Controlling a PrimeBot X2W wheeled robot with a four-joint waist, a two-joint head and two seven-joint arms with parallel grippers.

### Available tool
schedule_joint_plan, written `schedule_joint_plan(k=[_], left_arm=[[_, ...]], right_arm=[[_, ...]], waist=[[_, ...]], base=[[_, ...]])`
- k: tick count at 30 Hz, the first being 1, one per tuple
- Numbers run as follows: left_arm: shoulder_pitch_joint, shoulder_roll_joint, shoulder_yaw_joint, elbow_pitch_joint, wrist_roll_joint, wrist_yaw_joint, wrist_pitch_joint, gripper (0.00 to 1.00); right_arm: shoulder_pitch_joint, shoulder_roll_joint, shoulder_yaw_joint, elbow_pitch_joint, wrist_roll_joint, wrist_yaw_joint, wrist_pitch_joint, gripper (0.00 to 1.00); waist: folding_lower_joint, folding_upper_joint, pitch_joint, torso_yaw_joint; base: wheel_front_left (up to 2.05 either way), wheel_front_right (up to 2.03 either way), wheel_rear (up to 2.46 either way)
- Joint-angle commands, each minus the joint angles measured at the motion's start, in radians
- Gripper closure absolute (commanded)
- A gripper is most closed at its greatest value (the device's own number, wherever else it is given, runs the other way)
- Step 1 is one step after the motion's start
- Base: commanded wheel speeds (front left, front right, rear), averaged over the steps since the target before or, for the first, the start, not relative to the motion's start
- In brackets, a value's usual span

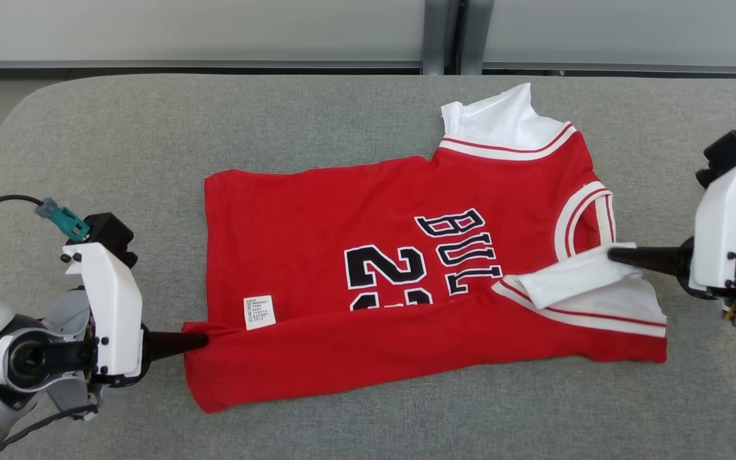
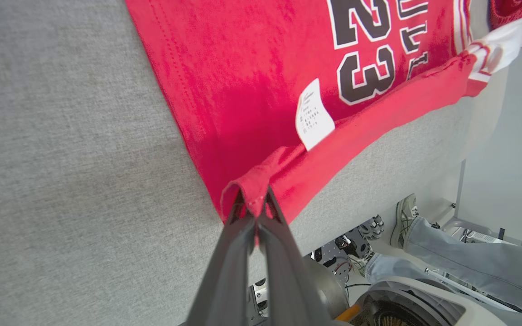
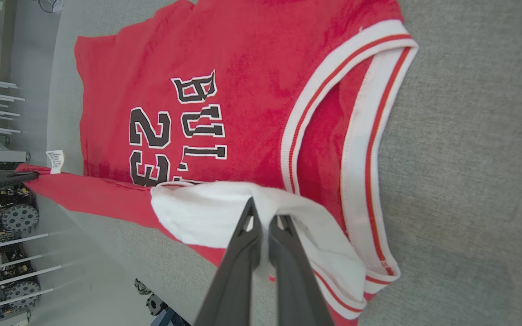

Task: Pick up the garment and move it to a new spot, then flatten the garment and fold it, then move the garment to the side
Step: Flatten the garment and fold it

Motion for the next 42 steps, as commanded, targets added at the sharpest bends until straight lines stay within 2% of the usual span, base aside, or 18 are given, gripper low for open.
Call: schedule_joint_plan(k=[1,10,11,12,13,14,18,19,22,25,27,30,32,34,36,38,39,42], left_arm=[[-0.018,-0.014,0.009,0.024,-0.009,-0.011,-0.005,1.00],[-0.034,-0.084,0.006,0.157,0.004,-0.069,-0.016,1.00],[-0.037,-0.088,0.007,0.171,0.012,-0.070,-0.024,1.00],[-0.038,-0.093,0.008,0.183,0.019,-0.074,-0.030,0.82],[-0.037,-0.099,0.007,0.193,0.021,-0.079,-0.034,0.29],[-0.034,-0.104,0.006,0.206,0.024,-0.081,-0.043,0.00],[-0.018,-0.113,0.012,0.242,0.037,-0.097,-0.079,0.00],[-0.014,-0.104,0.021,0.250,0.050,-0.107,-0.108,0.00],[-0.014,-0.085,0.043,0.251,0.103,-0.123,-0.212,0.00],[0.000,-0.054,0.062,0.249,0.204,-0.128,-0.371,0.00],[0.022,-0.044,0.062,0.251,0.288,-0.106,-0.492,0.00],[0.071,-0.050,0.078,0.219,0.358,-0.049,-0.667,0.00],[0.116,-0.053,0.091,0.181,0.395,0.002,-0.772,0.00],[0.165,-0.054,0.100,0.149,0.432,0.080,-0.872,0.00],[0.225,-0.063,0.102,0.109,0.459,0.155,-0.958,0.00],[0.281,-0.070,0.108,0.066,0.483,0.228,-1.005,0.00],[0.281,-0.070,0.108,0.066,0.483,0.228,-1.005,0.00],[0.368,-0.090,0.141,0.000,0.506,0.324,-1.039,0.00]], right_arm=[[-0.014,0.016,-0.001,0.018,-0.003,0.001,-0.013,1.00],[-0.036,0.099,0.004,0.109,-0.024,0.001,-0.035,1.00],[-0.037,0.107,0.004,0.120,-0.026,0.001,-0.044,0.78],[-0.036,0.114,0.005,0.127,-0.027,0.001,-0.049,0.36],[-0.036,0.119,0.004,0.136,-0.031,0.001,-0.061,0.00],[-0.035,0.126,0.002,0.143,-0.034,0.001,-0.073,0.00],[-0.012,0.148,-0.016,0.145,-0.047,0.001,-0.151,0.00],[-0.004,0.150,-0.042,0.138,-0.058,0.001,-0.230,0.00],[0.025,0.154,-0.080,0.097,-0.091,0.001,-0.368,0.00],[0.058,0.139,-0.106,0.070,-0.162,0.001,-0.539,0.00],[0.093,0.139,-0.124,0.060,-0.192,0.001,-0.653,0.00],[0.155,0.127,-0.142,0.049,-0.237,0.001,-0.783,0.00],[0.203,0.111,-0.164,0.045,-0.258,0.001,-0.821,0.00],[0.259,0.102,-0.208,0.048,-0.292,0.001,-0.835,0.00],[0.318,0.121,-0.332,0.051,-0.346,0.001,-0.838,0.00],[0.409,0.151,-0.471,0.061,-0.450,0.001,-0.837,0.00],[0.409,0.151,-0.471,0.061,-0.450,0.001,-0.837,0.00],[0.576,0.242,-0.673,0.066,-0.605,0.001,-0.837,0.00]], waist=[[0.0000,0.0000,0.004,0.002],[0.0000,0.0000,0.016,-0.002],[0.0000,0.0000,0.016,-0.004],[0.0000,0.0000,0.016,-0.005],[0.0000,0.0000,0.014,-0.006],[0.0000,0.0000,0.011,-0.006],[0.0000,0.0000,-0.016,-0.008],[0.0000,0.0000,-0.035,-0.008],[0.0000,0.0000,-0.068,-0.008],[0.0000,0.0000,-0.102,-0.010],[0.0000,0.0000,-0.125,-0.010],[0.0000,0.0000,-0.156,-0.006],[0.0000,0.0000,-0.174,-0.001],[0.0000,0.0000,-0.191,0.005],[0.0000,0.0000,-0.202,0.004],[0.0000,0.0000,-0.210,0.002],[0.0000,0.0000,-0.210,0.002],[0.0000,0.0000,-0.222,0.003]], base=[[0.00,0.00,0.00],[0.00,0.00,0.00],[0.00,0.00,0.00],[0.00,0.00,0.00],[0.00,0.00,0.00],[0.00,0.00,0.00],[0.00,0.00,0.00],[0.00,0.00,0.00],[0.00,0.00,0.00],[0.00,0.00,0.00],[0.00,0.00,0.00],[0.00,0.00,0.00],[0.00,0.00,0.00],[0.00,0.00,0.00],[0.00,0.00,0.00],[0.00,0.00,0.00],[0.00,0.00,0.00],[0.00,0.00,0.00]])
